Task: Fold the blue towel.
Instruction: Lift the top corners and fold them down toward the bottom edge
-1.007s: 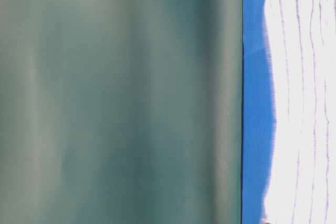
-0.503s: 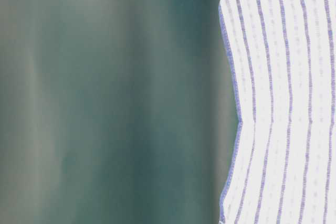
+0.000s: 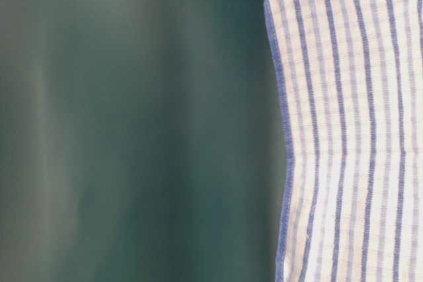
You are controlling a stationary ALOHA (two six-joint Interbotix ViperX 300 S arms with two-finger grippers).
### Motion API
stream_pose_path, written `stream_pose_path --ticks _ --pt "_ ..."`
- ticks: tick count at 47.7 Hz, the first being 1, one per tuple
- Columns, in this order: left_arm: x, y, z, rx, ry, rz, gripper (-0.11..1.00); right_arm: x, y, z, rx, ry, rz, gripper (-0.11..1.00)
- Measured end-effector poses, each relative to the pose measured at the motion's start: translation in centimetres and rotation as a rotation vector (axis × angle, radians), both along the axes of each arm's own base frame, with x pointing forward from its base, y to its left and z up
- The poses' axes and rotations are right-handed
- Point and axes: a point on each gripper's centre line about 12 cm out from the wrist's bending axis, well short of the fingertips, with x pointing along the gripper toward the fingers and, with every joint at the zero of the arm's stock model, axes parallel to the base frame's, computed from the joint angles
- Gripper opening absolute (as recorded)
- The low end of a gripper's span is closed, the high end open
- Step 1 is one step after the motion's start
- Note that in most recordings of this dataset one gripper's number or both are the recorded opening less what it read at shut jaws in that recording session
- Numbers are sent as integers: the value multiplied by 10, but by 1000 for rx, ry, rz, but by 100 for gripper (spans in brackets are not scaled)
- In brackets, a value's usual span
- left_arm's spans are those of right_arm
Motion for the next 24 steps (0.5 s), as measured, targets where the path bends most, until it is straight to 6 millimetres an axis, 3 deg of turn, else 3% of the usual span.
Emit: stream_pose_path --ticks 12,24 --pt "1 -37 1 -16 -5 -140 4 2 35 -4 70 10 99 -1" --pt "-3 -64 -15 -31 30 -238 4 5 60 -28 127 94 133 -1"
